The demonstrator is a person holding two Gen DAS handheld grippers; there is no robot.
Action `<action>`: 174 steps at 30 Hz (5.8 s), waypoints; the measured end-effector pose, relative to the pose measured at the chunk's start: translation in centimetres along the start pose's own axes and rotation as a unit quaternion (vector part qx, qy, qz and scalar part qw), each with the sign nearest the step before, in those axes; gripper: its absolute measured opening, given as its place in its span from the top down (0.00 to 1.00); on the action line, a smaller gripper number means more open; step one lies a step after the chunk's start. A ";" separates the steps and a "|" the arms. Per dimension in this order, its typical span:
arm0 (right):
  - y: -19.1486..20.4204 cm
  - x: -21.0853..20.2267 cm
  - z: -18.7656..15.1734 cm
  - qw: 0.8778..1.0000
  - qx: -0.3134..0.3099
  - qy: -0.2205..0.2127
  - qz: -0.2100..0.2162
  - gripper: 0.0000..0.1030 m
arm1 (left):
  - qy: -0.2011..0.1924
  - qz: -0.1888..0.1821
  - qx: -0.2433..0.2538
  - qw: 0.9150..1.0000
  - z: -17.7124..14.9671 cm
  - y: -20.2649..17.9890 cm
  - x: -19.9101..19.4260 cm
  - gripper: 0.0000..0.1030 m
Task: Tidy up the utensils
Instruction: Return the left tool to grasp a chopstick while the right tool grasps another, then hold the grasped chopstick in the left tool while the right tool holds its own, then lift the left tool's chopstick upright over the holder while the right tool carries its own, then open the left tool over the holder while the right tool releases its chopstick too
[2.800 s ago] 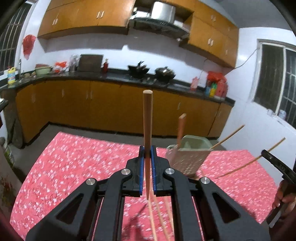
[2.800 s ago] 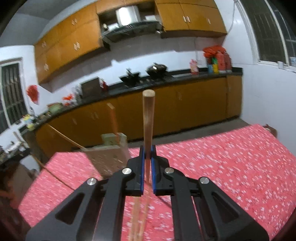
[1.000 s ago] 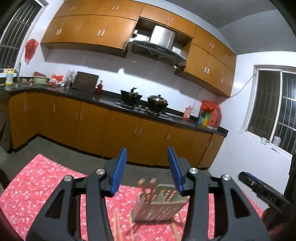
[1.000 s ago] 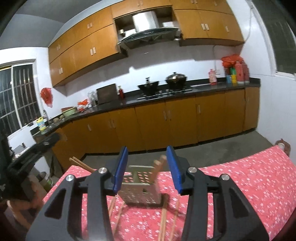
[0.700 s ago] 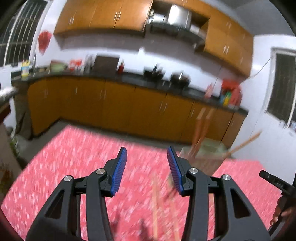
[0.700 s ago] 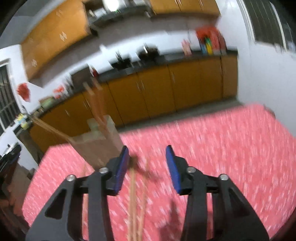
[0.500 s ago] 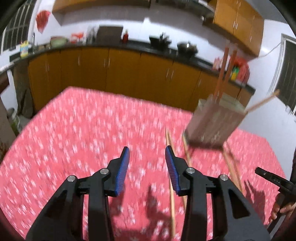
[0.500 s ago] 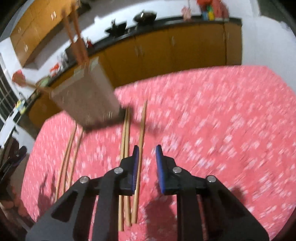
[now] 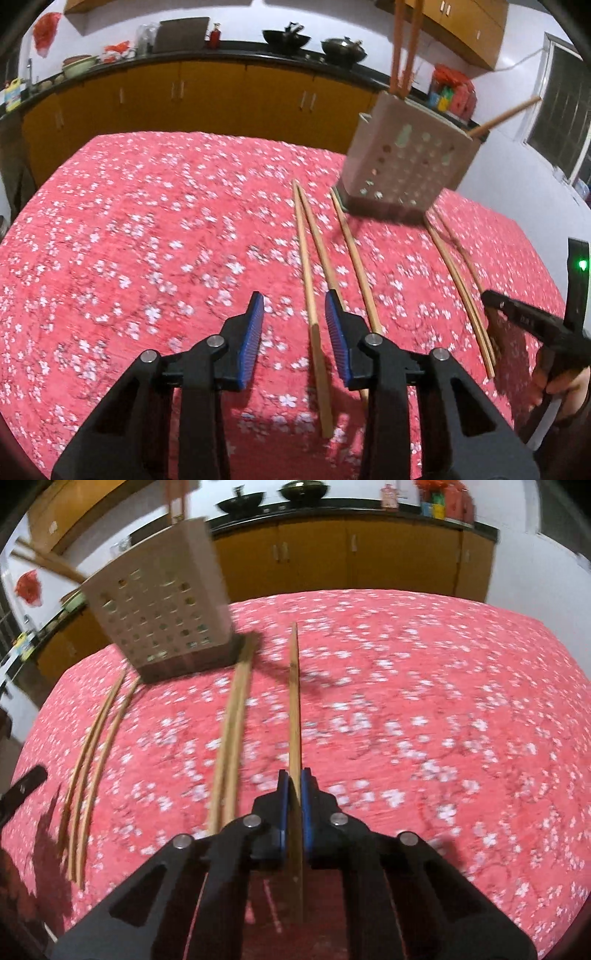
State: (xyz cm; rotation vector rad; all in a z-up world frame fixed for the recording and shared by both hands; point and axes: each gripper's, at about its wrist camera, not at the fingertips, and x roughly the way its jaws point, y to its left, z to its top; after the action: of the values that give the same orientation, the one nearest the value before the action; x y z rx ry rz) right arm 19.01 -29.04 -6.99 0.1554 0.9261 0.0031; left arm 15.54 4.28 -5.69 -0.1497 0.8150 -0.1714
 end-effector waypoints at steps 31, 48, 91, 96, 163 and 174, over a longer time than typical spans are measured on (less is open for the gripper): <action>-0.9 0.5 0.3 1.000 -0.009 -0.017 -0.002 0.92 | 0.030 0.063 -0.005 0.998 0.9 2.7 3.3 0.92; -1.0 0.5 0.1 1.000 -0.007 -0.018 -0.002 0.92 | 0.029 0.057 -0.012 0.998 0.8 3.0 2.8 0.92; -2.3 -7.3 2.6 0.994 0.013 -0.108 0.020 0.92 | -0.044 0.055 0.012 0.997 4.5 1.7 -3.8 0.93; -2.2 -9.2 3.2 0.990 0.016 -0.141 0.026 0.92 | -0.079 0.049 0.011 0.996 5.8 1.0 -5.8 0.93; 6.2 -16.4 15.1 0.959 -0.041 -0.249 0.128 0.64 | -0.312 -0.031 -0.005 0.950 18.1 -8.7 -10.0 0.71; 1.8 -17.4 10.2 0.965 -0.004 -0.250 0.078 0.64 | -0.314 -0.018 -0.014 0.949 14.3 -5.6 -14.0 0.70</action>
State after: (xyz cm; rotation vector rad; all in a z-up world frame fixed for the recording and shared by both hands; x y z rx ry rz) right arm 16.78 -29.80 13.09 0.2095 0.4081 0.1089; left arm 16.05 2.67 14.98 -0.2303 0.1782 -0.1339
